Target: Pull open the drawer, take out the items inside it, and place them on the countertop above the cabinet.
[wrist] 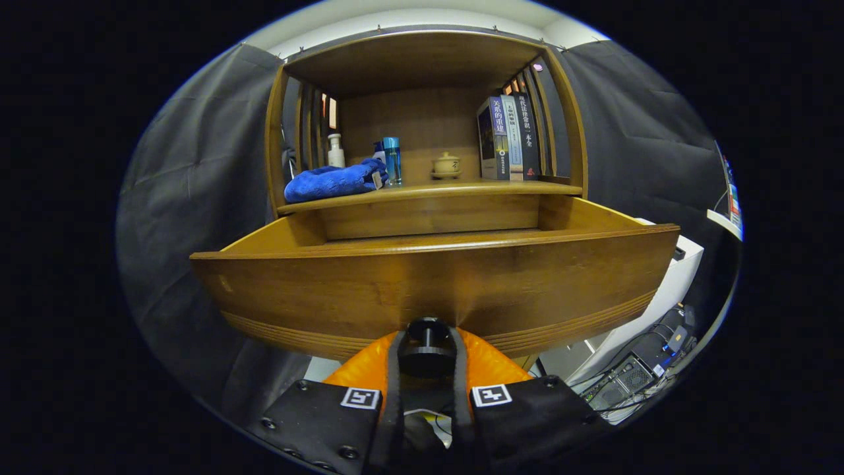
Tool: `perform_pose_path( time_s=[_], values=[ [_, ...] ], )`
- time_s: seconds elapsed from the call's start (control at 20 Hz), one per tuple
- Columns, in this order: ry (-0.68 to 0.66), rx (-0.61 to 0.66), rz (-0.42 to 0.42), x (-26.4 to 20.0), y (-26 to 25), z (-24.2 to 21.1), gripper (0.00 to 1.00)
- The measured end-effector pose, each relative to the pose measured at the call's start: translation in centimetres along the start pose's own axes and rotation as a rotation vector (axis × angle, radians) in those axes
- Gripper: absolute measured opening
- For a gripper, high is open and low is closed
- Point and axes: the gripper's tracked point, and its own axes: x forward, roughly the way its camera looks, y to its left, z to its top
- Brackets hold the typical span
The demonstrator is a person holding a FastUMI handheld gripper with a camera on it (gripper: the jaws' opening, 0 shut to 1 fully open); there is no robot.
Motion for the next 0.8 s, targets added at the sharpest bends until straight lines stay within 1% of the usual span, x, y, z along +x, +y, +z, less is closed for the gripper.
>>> perform_pose_path(
  time_s=[0.2,0.45,0.65,0.8],
  values=[
    [0.029,0.01,0.016,-1.7,0.0,-1.0,0.37],
    [0.02,-0.008,0.013,-1.9,0.0,-1.4,0.38],
    [0.0,-0.037,0.019,-2.2,-0.3,-1.6,0.52],
    [-0.047,-0.03,0.02,-4.2,-1.0,-0.4,0.75]
  ],
)
